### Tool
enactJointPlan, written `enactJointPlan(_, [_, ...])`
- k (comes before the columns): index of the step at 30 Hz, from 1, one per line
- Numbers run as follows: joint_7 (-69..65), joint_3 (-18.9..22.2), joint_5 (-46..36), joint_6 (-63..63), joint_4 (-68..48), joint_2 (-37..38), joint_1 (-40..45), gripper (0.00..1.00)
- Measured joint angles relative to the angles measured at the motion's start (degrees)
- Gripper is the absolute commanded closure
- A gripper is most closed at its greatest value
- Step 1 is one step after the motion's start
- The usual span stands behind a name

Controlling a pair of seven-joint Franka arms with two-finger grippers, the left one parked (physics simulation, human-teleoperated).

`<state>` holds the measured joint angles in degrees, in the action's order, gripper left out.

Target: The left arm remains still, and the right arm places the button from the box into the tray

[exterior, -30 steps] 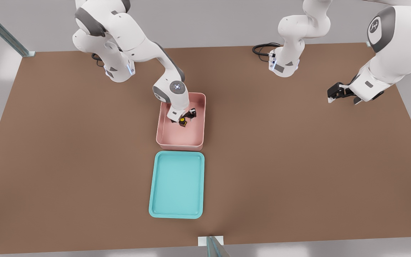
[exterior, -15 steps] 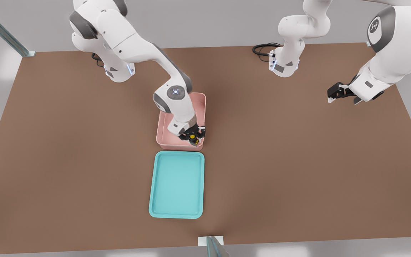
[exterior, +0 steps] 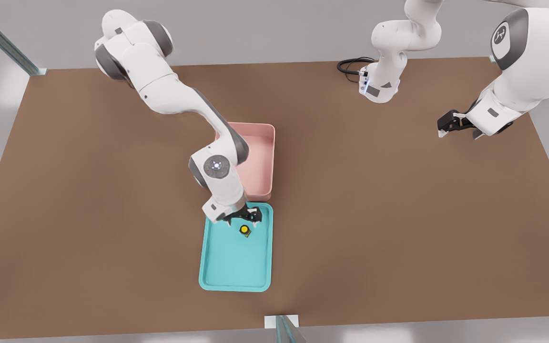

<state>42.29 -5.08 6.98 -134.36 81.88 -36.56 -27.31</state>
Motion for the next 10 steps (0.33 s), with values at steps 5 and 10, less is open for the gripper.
enactJointPlan(5, [-8.34, -1.8, -1.36, 18.12, 2.42, 22.17, 18.18, 0.0])
enactJointPlan(10, [-15.85, -1.68, -2.59, 28.7, 5.49, 26.86, 19.51, 0.0])
